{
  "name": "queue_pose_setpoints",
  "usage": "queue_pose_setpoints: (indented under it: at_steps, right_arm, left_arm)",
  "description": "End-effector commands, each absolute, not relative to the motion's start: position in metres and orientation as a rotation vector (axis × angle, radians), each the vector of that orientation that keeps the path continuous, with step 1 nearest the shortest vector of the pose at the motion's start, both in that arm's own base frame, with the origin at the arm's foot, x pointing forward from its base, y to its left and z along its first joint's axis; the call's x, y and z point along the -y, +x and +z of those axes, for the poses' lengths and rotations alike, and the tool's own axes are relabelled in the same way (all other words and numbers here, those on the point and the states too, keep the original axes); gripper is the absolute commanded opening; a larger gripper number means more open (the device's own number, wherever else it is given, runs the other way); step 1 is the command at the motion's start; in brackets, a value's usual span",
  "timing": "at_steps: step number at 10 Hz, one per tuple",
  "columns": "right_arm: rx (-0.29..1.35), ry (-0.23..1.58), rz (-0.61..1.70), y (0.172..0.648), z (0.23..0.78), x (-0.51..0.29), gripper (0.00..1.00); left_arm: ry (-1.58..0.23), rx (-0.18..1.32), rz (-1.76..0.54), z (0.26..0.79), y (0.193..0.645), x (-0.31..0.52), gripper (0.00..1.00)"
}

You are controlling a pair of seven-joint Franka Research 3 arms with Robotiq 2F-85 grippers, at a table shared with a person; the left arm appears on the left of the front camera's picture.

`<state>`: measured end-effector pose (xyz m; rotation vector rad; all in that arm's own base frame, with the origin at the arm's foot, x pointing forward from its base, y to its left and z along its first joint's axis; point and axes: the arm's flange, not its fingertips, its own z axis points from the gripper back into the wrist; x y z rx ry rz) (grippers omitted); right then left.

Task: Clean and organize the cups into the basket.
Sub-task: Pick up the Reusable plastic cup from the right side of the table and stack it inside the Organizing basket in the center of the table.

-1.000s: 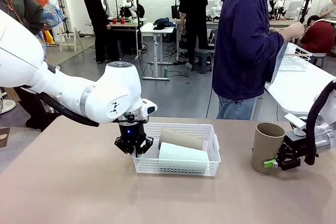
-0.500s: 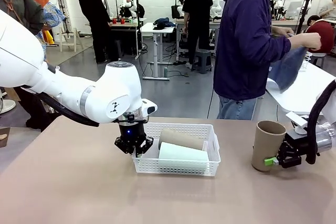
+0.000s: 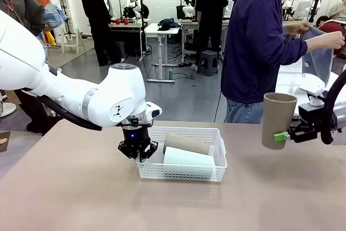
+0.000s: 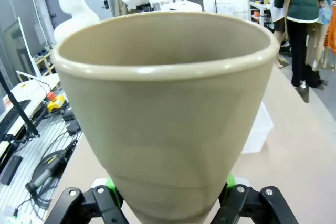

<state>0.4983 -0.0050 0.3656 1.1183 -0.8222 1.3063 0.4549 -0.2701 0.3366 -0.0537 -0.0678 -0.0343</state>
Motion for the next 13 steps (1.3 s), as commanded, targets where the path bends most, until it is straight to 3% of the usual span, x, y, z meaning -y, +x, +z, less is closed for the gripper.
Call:
queue_pose_setpoints:
  at_steps: [1, 8, 9, 13]
  right_arm:
    - [0.848, 1.106, 1.280, 0.493, 0.372, -0.005, 0.66]
    - [0.825, 1.109, 1.321, 0.494, 0.381, -0.001, 0.66]
    - [0.824, 1.108, 1.315, 0.493, 0.377, 0.001, 0.80]
    - [0.571, 0.938, 1.446, 0.512, 0.436, -0.087, 0.80]
  left_arm:
    - [-0.052, 0.068, -0.038, 0.336, 0.454, 0.271, 0.00]
    - [-0.052, 0.068, -0.038, 0.336, 0.454, 0.271, 0.00]
    - [-0.052, 0.068, -0.038, 0.336, 0.454, 0.271, 0.00]
    - [-0.052, 0.068, -0.038, 0.336, 0.454, 0.271, 0.00]
